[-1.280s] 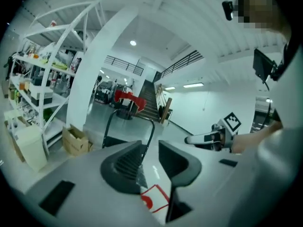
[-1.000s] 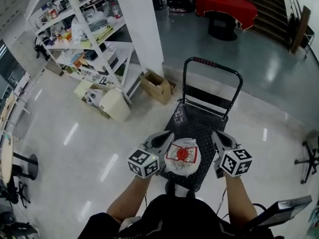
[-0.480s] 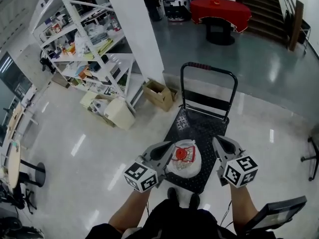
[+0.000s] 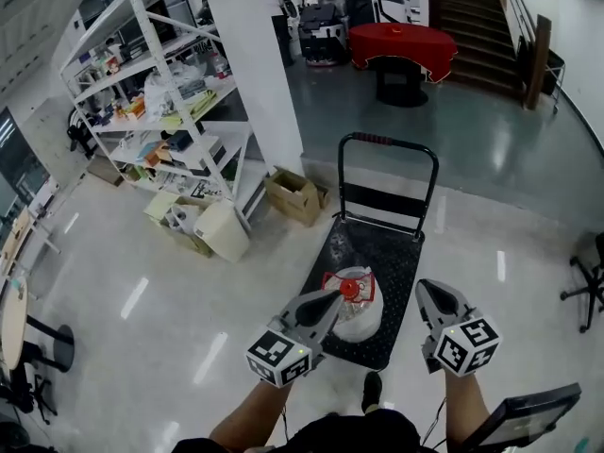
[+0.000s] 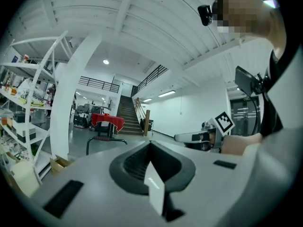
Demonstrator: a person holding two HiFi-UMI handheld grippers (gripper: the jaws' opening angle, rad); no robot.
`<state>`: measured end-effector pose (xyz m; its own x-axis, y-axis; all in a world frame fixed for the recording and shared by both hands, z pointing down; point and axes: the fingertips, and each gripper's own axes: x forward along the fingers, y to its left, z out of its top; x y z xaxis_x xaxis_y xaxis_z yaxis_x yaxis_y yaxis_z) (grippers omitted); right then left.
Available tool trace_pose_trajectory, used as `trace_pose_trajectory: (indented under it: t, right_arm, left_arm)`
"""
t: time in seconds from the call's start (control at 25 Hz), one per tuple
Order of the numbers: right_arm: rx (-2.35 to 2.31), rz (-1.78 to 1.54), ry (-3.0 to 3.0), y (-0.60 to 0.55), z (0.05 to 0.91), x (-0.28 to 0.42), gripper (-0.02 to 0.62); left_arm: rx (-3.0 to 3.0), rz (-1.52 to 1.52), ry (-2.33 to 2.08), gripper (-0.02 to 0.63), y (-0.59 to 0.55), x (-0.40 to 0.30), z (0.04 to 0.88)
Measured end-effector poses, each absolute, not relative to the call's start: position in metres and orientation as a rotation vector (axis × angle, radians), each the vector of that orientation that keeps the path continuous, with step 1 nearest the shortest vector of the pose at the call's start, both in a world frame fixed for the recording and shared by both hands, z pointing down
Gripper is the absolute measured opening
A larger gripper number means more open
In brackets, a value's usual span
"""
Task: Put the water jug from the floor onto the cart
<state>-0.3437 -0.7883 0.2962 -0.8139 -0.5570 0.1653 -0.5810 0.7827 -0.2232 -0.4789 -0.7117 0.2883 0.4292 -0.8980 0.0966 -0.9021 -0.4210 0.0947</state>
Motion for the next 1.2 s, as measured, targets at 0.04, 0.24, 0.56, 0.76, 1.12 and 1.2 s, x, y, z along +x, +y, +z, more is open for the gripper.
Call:
trace_pose_trajectory:
  t: [0.04,0.24,0.56,0.76,1.12,1.2]
  right_arm:
    - [0.936,0.396,-2.87,-0.774,0.295,-0.341,0.003]
    - [0.997,0.378,-2.821,-0.7,0.294,-0.33,0.003]
    - [1.029,0.343,-2.852,-0.607,0.27,-0.287,0.003]
    - [1.013,0.309,-2.886,-0.557,0.269,-0.241,0.003]
    - [0.997,0.308,-2.893,-0.46,0.273,-0.113,0.003]
    - [1.003,0.325,-2.9,-0.44,0.271,-0.099,0.003]
  left_arm:
    - [2.556,0.039,-1.597,0.002,-0.7,-0.478,0.287]
    - [2.583,-0.028,-1.491,0.002,-0.639,-0.469,0.292]
    - [2.604,-0.04,-1.427,0.002,-0.558,-0.423,0.281]
    - [2.62,-0.027,-1.465,0.002,-0.512,-0.377,0.27]
    - [2.571,0.003,-1.496,0.002,-0.411,-0.26,0.27]
    - [2.585,0.03,-1.487,0.002,-0.387,-0.244,0.266]
